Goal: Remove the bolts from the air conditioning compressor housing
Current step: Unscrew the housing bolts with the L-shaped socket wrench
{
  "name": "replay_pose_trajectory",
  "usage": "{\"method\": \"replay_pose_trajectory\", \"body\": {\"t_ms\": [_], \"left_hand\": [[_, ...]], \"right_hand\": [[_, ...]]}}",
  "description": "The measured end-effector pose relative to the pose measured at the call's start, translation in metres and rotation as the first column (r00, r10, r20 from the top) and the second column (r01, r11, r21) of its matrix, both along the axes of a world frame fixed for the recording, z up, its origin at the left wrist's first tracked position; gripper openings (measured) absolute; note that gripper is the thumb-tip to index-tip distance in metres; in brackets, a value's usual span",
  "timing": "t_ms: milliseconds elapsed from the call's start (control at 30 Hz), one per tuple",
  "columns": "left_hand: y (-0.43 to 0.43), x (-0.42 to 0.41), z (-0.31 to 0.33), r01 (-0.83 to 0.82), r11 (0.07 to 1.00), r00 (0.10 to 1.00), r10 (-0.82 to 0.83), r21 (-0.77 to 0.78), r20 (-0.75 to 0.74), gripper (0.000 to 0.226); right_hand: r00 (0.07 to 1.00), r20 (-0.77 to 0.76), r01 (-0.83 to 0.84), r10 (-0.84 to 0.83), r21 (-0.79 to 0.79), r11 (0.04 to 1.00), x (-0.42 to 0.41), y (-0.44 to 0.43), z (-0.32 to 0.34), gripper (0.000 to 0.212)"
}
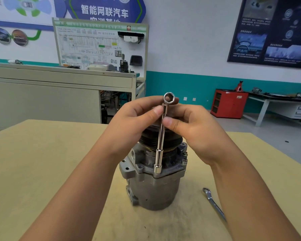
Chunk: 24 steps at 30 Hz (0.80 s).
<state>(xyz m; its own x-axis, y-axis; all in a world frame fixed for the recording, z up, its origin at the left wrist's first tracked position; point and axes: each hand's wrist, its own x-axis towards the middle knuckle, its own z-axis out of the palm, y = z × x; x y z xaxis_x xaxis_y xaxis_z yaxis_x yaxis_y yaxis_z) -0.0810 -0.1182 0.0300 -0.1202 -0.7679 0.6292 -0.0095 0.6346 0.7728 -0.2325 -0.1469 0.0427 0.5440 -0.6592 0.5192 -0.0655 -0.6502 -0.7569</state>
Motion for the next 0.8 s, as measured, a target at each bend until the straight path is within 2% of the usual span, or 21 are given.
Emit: {"method": "replay_pose_trajectory", "body": {"t_ms": [267,400,600,800], "left_hand": [[-0.0003,0.0042,-0.0048,0.008,0.998,0.999,-0.011,0.056,0.048,0.028],[-0.0001,0.006,-0.0048,0.012,0.996,0.999,-0.016,0.09,0.038,0.025],[0.0006,0.0047,-0.005,-0.01,0.993,0.999,0.005,0.119,0.046,0.024],[0.0009,0.0029,-0.0057,-0.006,0.994,0.998,0.0,0.105,0.055,0.022]], "right_hand": [[0.995,0.058,-0.089,0.086,0.06,0.994,-0.0034,-0.0005,-0.0005,0.026],[0.989,0.087,-0.124,0.117,0.082,0.989,-0.0062,-0.0039,-0.0003,0.015],[1.0,0.008,0.0,0.0,0.032,0.999,-0.0052,-0.0051,-0.004,0.013],[1.0,-0.014,0.005,-0.005,0.034,0.999,-0.005,-0.0052,-0.0031,0.012]]}}
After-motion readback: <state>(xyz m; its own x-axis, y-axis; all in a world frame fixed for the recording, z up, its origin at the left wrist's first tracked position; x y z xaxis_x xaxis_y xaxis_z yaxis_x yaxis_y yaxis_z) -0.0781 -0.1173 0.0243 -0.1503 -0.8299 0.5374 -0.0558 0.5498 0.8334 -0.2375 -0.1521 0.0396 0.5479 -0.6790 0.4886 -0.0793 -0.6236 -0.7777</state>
